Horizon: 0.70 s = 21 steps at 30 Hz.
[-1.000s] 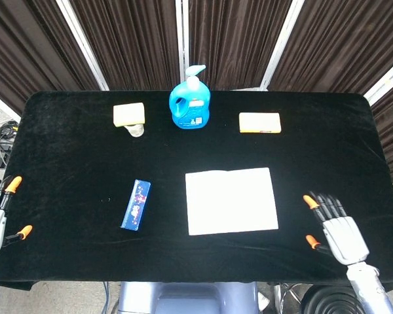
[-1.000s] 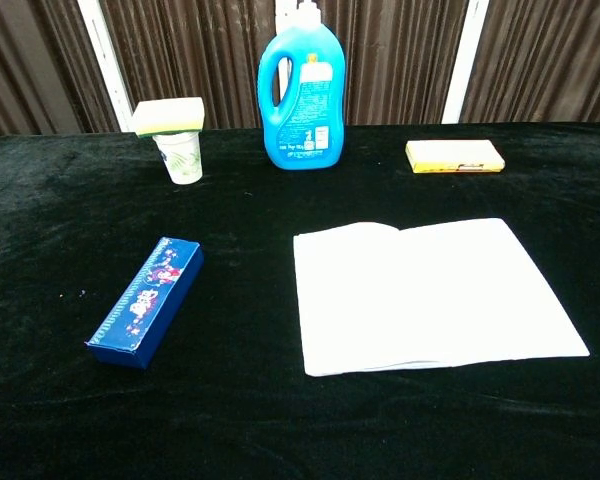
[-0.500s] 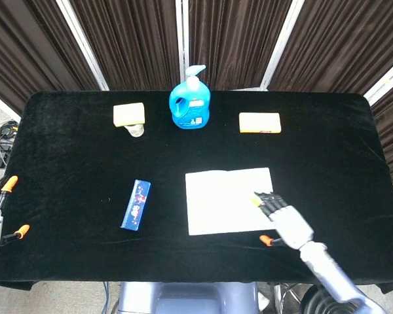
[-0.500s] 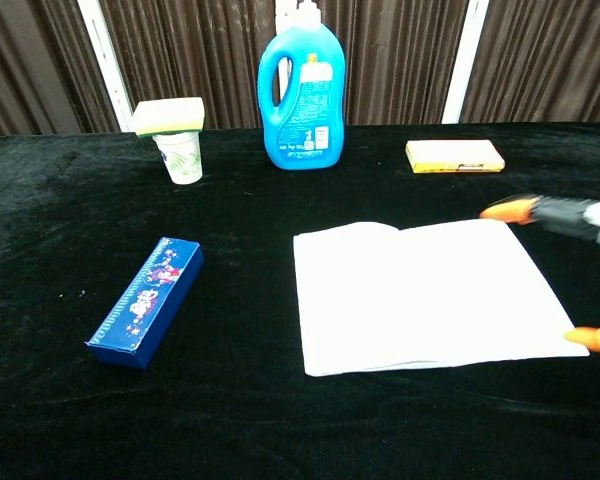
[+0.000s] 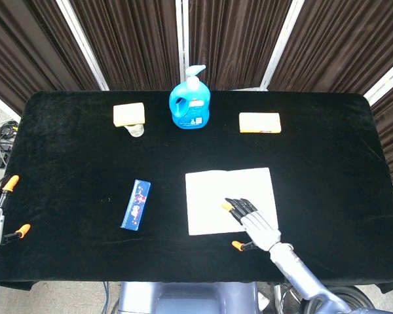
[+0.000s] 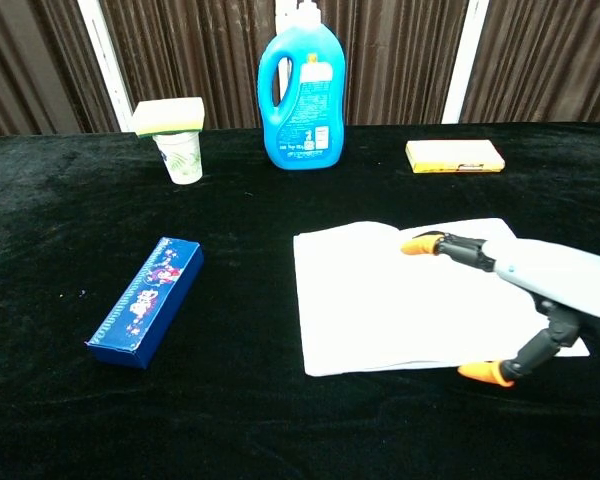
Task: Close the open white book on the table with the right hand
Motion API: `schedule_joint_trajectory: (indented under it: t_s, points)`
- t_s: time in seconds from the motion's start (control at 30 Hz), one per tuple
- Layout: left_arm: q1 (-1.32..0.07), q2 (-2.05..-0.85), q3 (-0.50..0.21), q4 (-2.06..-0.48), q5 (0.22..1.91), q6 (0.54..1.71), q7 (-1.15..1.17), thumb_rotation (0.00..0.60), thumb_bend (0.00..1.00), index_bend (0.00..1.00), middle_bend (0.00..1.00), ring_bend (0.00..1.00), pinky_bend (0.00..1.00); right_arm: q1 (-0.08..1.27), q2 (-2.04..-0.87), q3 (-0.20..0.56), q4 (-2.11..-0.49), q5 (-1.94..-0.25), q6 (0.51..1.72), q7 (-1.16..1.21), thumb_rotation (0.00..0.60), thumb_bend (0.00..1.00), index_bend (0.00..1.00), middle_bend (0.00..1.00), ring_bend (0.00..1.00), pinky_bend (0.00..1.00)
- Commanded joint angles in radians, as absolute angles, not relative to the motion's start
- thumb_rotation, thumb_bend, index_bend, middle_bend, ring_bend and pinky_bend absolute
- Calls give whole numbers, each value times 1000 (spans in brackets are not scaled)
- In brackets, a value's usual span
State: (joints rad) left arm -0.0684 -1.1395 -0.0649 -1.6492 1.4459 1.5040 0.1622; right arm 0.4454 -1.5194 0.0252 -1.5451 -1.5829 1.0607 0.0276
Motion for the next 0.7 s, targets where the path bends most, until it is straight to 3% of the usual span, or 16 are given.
schedule_joint_trajectory:
  t_s: [0.03, 0.7]
  points:
    - [-69, -1139, -64, -1650, 1446, 1503, 162, 600, 115, 0, 0, 0, 0, 450, -1548, 35, -1533, -1564, 1059, 11, 600, 129, 0, 0, 0, 0]
    - [-70, -1133, -68, -1652, 1439, 1504, 144, 600, 117, 0, 0, 0, 0, 488, -1728, 60, -1411, -1476, 1039, -98, 600, 122, 0, 0, 0, 0]
